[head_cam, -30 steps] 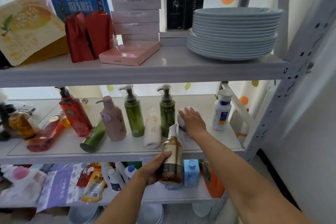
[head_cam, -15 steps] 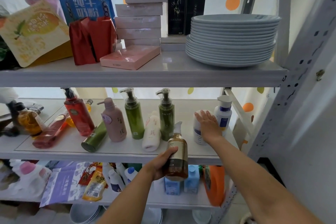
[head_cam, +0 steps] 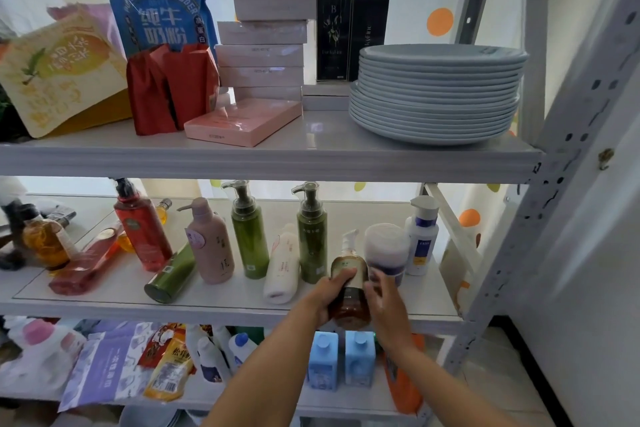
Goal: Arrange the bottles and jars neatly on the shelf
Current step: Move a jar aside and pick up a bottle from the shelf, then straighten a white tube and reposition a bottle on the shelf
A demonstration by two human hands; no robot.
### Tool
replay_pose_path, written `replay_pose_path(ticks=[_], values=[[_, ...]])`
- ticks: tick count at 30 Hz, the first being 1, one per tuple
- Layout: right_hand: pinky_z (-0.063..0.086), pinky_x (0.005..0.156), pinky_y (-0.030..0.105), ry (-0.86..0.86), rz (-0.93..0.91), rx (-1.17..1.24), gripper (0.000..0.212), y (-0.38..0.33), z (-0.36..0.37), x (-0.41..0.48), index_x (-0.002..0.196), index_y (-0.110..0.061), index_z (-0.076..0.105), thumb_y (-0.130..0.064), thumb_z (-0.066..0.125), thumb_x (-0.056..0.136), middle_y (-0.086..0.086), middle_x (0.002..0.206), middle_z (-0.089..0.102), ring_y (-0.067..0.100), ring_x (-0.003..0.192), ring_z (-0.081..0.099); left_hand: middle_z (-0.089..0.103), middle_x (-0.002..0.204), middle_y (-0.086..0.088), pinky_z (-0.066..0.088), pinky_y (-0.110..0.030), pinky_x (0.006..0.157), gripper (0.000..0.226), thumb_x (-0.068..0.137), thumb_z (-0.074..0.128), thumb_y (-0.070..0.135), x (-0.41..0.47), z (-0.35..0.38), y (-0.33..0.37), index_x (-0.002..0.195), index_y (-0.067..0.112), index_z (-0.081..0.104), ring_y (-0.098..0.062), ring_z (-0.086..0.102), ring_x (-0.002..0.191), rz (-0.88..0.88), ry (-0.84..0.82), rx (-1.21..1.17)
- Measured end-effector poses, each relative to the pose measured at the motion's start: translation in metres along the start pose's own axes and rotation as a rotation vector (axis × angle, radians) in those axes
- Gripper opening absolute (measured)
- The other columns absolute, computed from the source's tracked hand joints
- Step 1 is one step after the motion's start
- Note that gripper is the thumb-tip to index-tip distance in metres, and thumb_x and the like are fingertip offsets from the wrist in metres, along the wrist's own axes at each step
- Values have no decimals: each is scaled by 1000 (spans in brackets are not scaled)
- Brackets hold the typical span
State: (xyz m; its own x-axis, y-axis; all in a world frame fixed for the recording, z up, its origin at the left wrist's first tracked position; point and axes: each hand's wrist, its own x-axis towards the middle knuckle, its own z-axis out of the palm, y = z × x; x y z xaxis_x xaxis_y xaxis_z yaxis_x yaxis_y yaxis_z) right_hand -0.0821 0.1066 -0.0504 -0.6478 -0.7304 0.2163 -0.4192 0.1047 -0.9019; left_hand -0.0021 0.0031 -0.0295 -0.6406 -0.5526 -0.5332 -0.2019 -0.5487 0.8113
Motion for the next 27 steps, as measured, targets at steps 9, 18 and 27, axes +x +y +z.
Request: replay_pose_path(ticks=[9,18,27], values=[[33,109,27,-327,134,-53,96,-8,10,20,148,-19,12,-14,76,76,-7,131,33,9,129,34,62,82,-15,48,-33,52,48,90,64,30,28,5,19,119,-7,53,-24,61,70,29,211,15],[48,97,33,-214,75,-603,71,10,29,27,151,-18,3,-17,46,96,2,153,30,22,124,51,63,83,-13,53,-29,64,35,91,60,18,34,-10,19,117,-5,58,-22,61,73,21,79,210],[54,71,34,22,97,-879,49,-8,50,22,129,-14,45,-17,63,84,5,116,61,24,100,62,66,95,-15,48,-34,83,27,95,49,24,6,-38,15,98,2,65,-30,62,95,314,283,900]])
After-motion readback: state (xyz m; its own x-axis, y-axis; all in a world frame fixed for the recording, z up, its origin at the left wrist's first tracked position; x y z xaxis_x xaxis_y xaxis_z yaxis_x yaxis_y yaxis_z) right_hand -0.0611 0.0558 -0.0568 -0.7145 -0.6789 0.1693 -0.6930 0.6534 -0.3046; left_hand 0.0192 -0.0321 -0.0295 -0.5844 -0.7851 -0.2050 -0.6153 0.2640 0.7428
